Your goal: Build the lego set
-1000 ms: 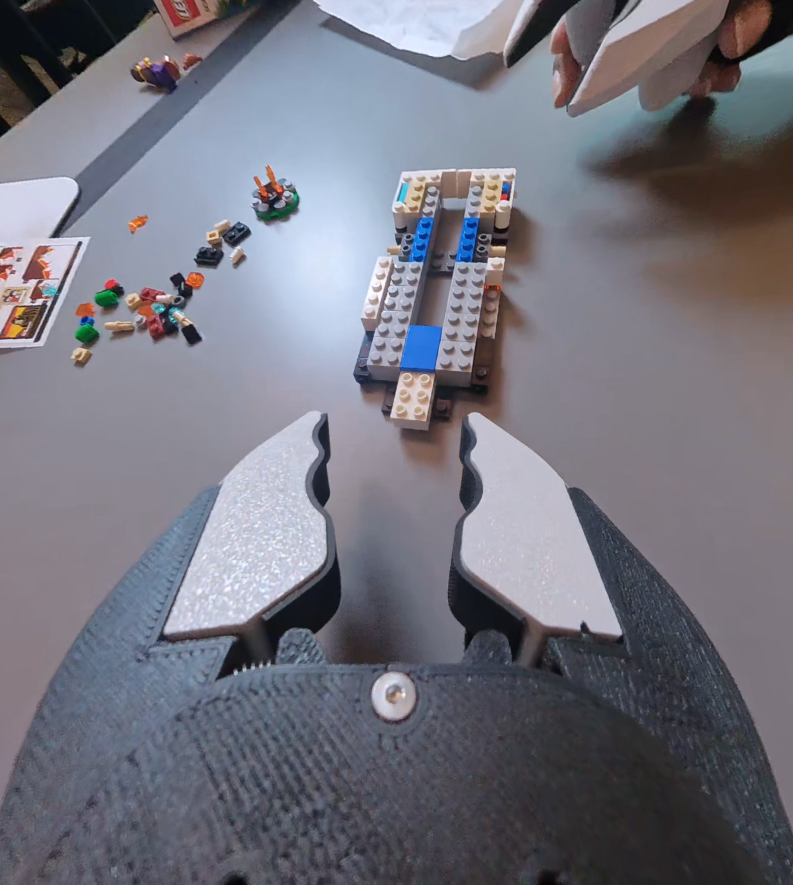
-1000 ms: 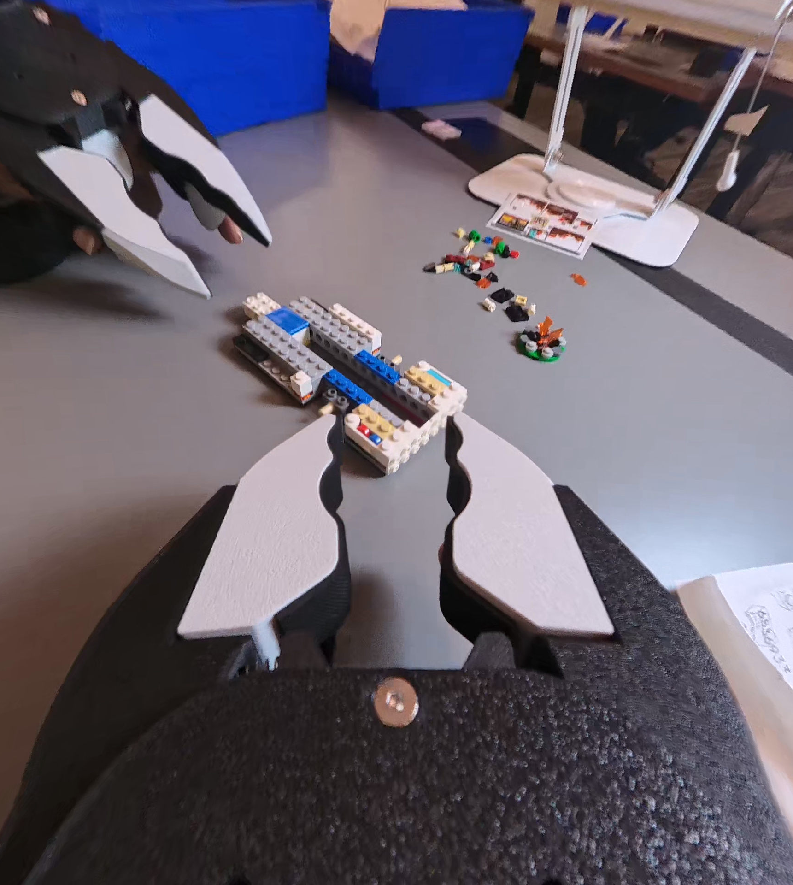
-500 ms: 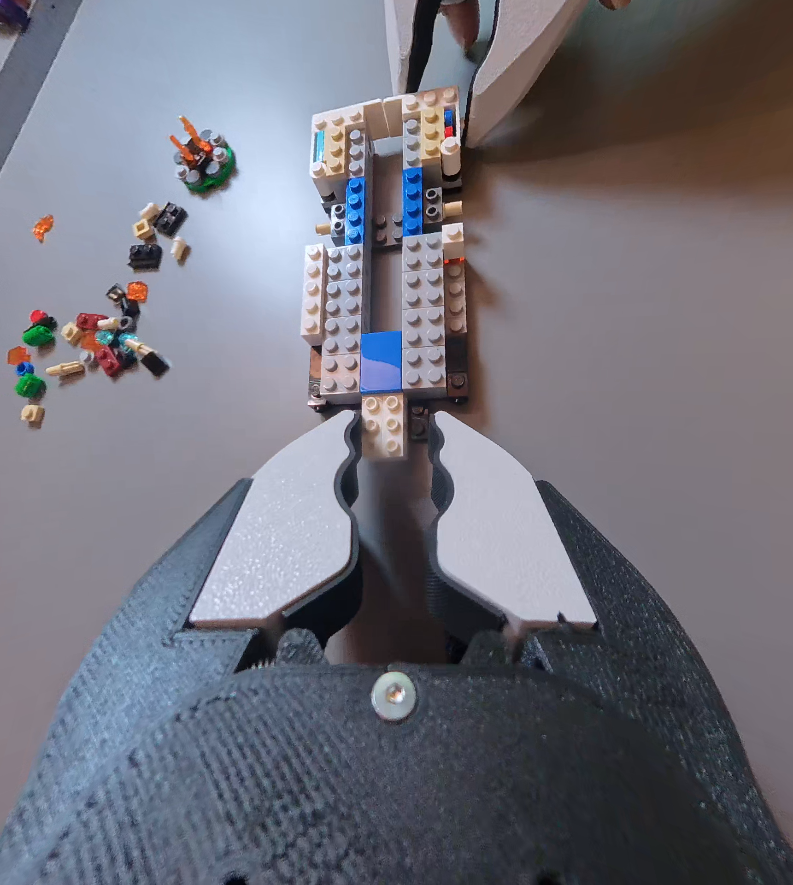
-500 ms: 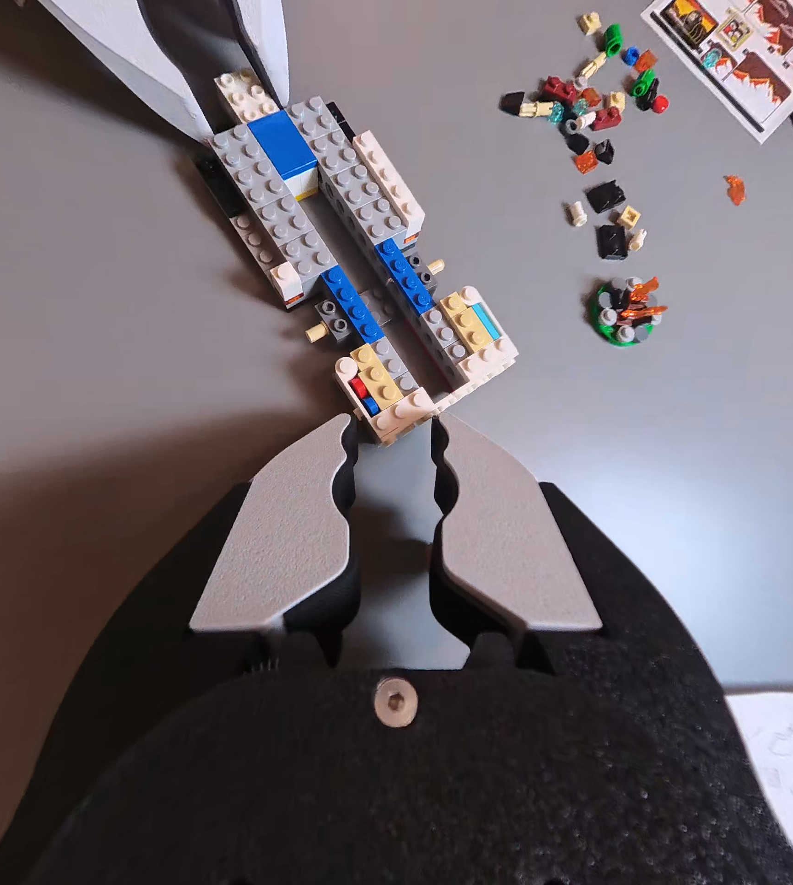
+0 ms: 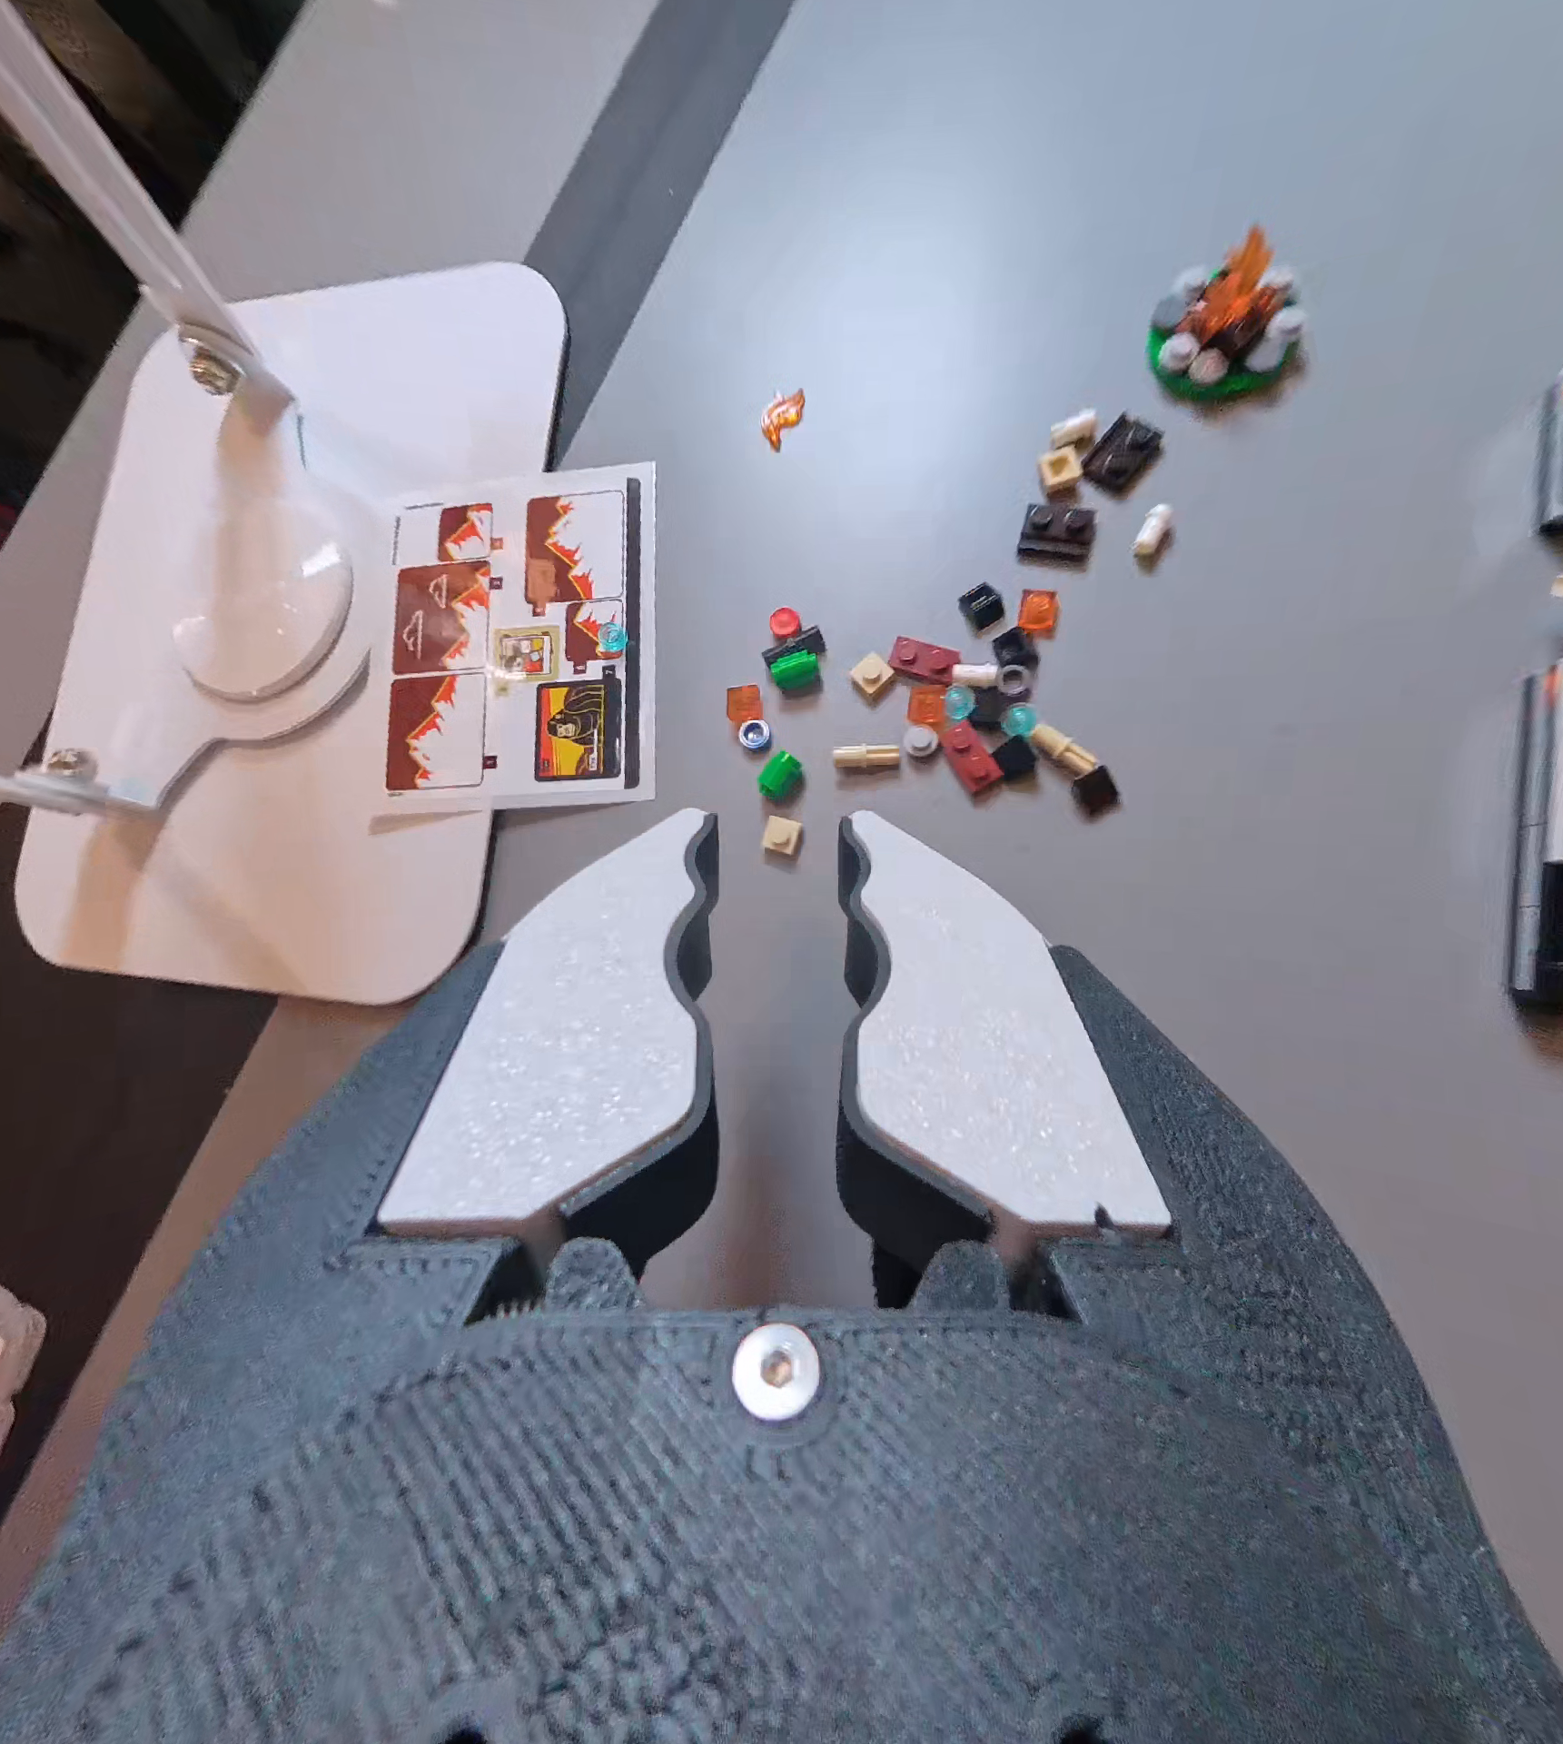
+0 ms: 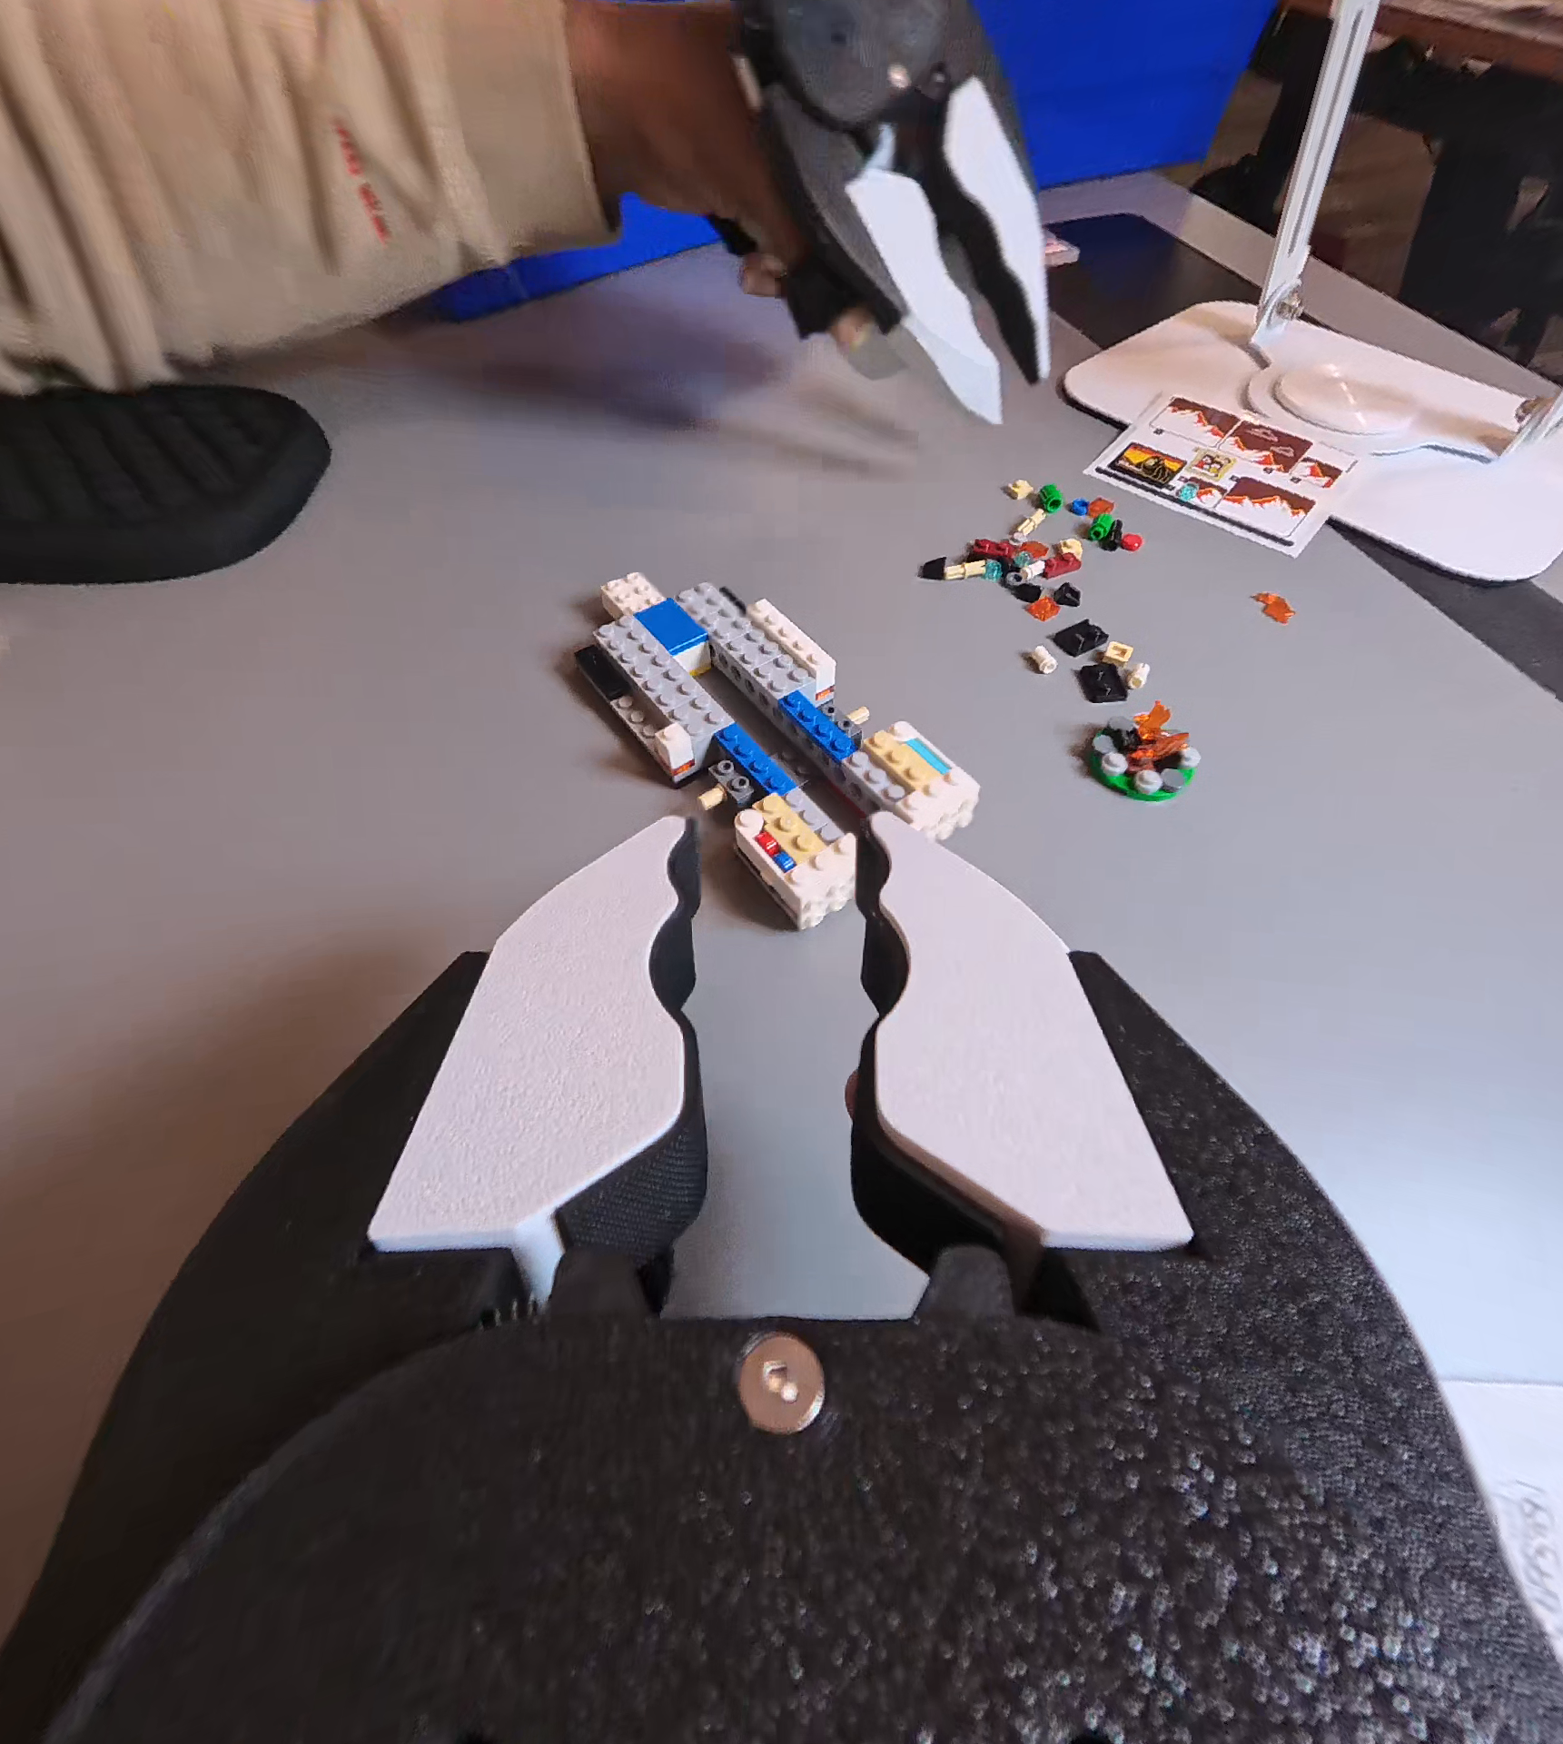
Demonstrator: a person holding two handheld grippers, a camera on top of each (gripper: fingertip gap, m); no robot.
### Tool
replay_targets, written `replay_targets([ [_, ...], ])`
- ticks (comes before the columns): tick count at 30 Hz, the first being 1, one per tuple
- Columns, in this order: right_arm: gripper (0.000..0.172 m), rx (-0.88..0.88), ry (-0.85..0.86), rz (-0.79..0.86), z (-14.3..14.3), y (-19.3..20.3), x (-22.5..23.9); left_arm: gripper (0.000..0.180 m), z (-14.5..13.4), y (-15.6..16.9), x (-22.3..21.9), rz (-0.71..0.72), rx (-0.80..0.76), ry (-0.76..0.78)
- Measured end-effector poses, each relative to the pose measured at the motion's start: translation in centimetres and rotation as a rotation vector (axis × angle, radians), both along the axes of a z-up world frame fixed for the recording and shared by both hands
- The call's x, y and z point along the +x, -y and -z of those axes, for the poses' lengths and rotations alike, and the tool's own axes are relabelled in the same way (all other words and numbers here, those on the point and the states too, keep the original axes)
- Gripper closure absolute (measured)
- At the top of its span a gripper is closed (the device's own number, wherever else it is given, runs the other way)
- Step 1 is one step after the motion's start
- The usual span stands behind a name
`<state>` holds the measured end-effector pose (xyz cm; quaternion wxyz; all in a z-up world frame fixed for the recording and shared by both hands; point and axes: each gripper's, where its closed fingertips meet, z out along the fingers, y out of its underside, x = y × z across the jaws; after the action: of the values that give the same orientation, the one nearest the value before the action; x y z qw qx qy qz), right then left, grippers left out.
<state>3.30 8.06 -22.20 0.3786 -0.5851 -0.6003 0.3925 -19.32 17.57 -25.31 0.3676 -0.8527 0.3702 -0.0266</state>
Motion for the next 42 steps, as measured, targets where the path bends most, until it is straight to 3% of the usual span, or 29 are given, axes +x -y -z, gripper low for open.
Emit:
replay_targets([
  [6, 0.142, -0.016, 0.006, -0.039, 0.7, 0.6, 0.6, 0.157, 3.0, -1.6, 0.0, 0.094, -0.129, -0.113],
  [12, 0.143, -0.041, 0.006, -0.053, 1.0, 0.8, 0.6, 0.172, 3.4, -2.2, 1.3, 0.138, -0.151, -0.109],
  [17, 0.143, -0.03, 0.009, -0.049, 1.0, 0.9, 0.5, 0.172, 3.3, -1.8, 1.0, 0.119, -0.177, -0.14],
  [19, 0.144, -0.026, -0.011, -0.04, 0.6, 0.9, 0.5, 0.173, 2.0, -1.0, 2.1, 0.129, -0.139, -0.031],
  [21, 0.144, -0.018, -0.042, -0.028, -0.2, 0.8, 0.3, 0.173, -1.0, 1.0, 4.9, 0.174, -0.086, 0.209],
  [24, 0.145, 0.02, -0.109, -0.018, -1.9, 1.0, -0.4, 0.173, -6.8, 6.1, 9.5, 0.317, 0.039, 0.579],
  [26, 0.144, 0.048, -0.159, -0.046, -3.5, 2.1, -1.2, 0.173, -9.7, 9.9, 11.7, 0.407, 0.137, 0.741],
  [29, 0.145, 0.092, -0.179, -0.135, -4.8, 4.9, -2.6, 0.173, -11.9, 15.1, 14.0, 0.515, 0.168, 0.926],
  [32, 0.145, 0.113, -0.116, -0.248, -3.7, 7.7, -3.3, 0.173, -10.0, 17.7, 15.2, 0.528, 0.098, 0.938],
  [38, 0.144, 0.075, 0.069, -0.312, 1.4, 8.9, -3.7, 0.173, -0.9, 19.0, 16.8, 0.502, -0.058, 0.55],
  [42, 0.144, 0.068, 0.117, -0.302, 2.6, 8.8, -4.0, 0.173, 0.1, 19.0, 17.4, 0.517, -0.044, 0.461],
])
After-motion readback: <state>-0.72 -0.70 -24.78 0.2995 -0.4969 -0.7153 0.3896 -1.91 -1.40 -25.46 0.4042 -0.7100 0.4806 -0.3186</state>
